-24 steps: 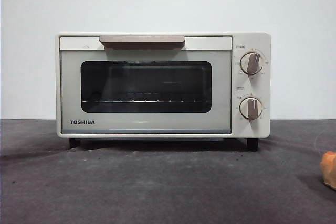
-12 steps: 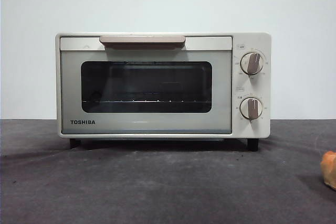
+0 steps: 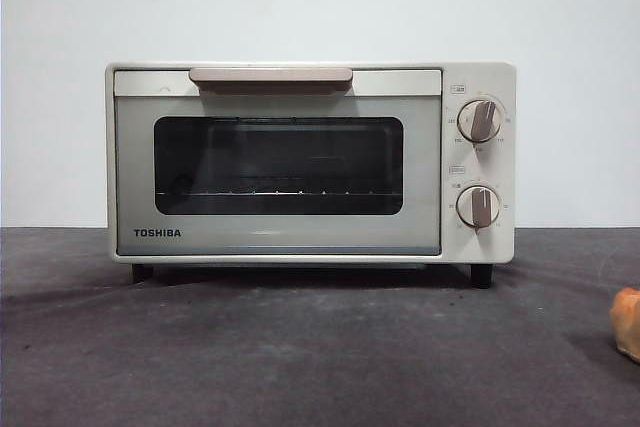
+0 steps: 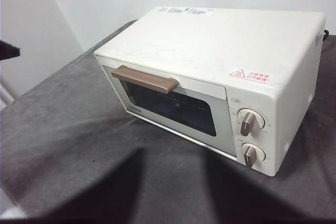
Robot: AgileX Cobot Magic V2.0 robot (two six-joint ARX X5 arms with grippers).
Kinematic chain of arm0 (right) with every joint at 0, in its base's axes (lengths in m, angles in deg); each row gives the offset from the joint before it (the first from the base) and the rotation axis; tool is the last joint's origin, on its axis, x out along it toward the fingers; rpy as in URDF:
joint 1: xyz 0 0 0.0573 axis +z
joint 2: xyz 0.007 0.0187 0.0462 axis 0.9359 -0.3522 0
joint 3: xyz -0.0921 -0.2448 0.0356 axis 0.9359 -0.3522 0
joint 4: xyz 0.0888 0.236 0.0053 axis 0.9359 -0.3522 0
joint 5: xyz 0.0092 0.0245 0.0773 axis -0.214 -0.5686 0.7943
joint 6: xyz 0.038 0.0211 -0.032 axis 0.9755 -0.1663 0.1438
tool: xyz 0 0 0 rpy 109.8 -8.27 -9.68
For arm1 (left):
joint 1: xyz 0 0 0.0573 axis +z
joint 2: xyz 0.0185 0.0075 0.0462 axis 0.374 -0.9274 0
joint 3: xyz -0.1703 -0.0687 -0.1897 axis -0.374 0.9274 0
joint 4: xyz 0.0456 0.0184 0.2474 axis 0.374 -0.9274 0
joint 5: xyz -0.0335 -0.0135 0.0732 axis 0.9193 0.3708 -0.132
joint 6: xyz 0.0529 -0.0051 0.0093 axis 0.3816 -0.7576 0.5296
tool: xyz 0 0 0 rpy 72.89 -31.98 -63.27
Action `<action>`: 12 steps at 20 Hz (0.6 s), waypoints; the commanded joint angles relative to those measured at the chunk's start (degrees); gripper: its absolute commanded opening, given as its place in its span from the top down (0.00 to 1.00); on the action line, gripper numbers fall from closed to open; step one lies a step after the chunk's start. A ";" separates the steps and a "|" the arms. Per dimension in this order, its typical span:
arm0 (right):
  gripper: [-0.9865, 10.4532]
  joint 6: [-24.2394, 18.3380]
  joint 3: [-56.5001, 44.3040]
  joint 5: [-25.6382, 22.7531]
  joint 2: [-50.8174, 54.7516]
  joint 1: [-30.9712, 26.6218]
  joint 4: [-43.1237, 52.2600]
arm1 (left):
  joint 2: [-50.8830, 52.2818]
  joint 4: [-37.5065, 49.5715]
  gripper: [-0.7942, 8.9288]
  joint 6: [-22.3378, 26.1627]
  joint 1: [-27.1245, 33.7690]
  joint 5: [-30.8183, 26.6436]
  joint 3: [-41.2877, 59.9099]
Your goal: The left arm flap open the oven, the right arm pick bread and place it into oven, the left arm flap close the oven
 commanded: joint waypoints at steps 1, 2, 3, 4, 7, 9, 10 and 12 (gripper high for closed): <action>0.51 -0.20 1.01 -0.04 -0.22 0.24 0.50 | -0.57 0.87 0.37 0.63 -0.26 0.02 -1.36; 0.48 -0.20 1.01 -0.04 -0.22 0.24 0.52 | -0.57 1.03 0.37 0.63 -0.26 0.02 -1.36; 0.48 -0.20 1.01 -0.04 -0.22 0.24 0.52 | -0.57 1.11 0.37 0.63 -0.26 0.02 -1.36; 0.48 -0.20 1.01 -0.07 -0.22 0.24 0.50 | -0.57 1.20 0.37 0.63 -0.26 0.00 -1.36; 0.48 0.24 1.01 -0.02 -0.22 0.24 0.48 | -0.57 1.70 0.37 0.63 -0.26 0.02 -1.36; 0.48 1.38 1.01 0.02 -0.22 0.24 0.44 | -0.57 2.19 0.37 0.63 -0.26 0.02 -1.36; 0.48 1.92 1.01 0.02 -0.22 0.24 0.13 | -0.57 2.40 0.37 0.63 -0.26 0.00 -1.36; 0.48 1.97 0.98 -0.20 -0.22 0.24 -1.18 | -0.57 2.45 0.37 0.63 -0.26 0.00 -1.36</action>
